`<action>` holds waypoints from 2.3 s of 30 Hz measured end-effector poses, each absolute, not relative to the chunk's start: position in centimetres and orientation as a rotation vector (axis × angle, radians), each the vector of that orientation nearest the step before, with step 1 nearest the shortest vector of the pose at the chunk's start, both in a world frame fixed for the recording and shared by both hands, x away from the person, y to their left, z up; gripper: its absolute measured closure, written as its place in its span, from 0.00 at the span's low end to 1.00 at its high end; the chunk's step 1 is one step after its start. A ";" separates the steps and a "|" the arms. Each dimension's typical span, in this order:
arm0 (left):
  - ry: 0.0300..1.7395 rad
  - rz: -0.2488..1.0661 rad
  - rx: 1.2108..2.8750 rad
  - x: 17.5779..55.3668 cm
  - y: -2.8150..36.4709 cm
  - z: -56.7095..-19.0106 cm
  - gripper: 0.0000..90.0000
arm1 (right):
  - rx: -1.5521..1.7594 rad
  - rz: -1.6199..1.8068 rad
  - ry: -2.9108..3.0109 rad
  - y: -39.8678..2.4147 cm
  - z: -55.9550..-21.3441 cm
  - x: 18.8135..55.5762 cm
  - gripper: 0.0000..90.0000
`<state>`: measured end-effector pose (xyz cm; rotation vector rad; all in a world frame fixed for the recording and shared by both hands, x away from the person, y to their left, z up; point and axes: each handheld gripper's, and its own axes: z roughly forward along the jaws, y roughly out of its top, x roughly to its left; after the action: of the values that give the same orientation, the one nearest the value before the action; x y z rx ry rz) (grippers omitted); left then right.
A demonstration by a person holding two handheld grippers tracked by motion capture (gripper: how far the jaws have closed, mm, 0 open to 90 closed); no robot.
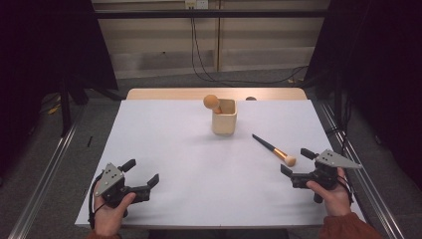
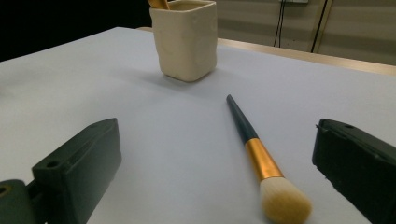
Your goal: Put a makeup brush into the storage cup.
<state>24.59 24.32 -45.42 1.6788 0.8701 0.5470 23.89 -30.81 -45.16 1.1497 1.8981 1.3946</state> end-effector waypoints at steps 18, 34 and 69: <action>0.851 0.553 1.692 24.5 24.2 -45.3 0.04 | 1.217 1.204 2.144 -30.8 -43.6 29.2 0.06; 0.849 0.563 1.695 24.3 24.4 -45.4 0.04 | 1.200 0.961 2.420 -30.4 -43.6 32.9 0.09; 0.845 0.565 1.711 24.4 24.4 -45.5 0.04 | 1.228 0.532 2.819 -29.9 -44.7 37.7 0.70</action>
<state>24.43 24.36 -45.46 1.7109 0.8446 0.5654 37.68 -29.92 -44.67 1.2282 2.8189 0.5323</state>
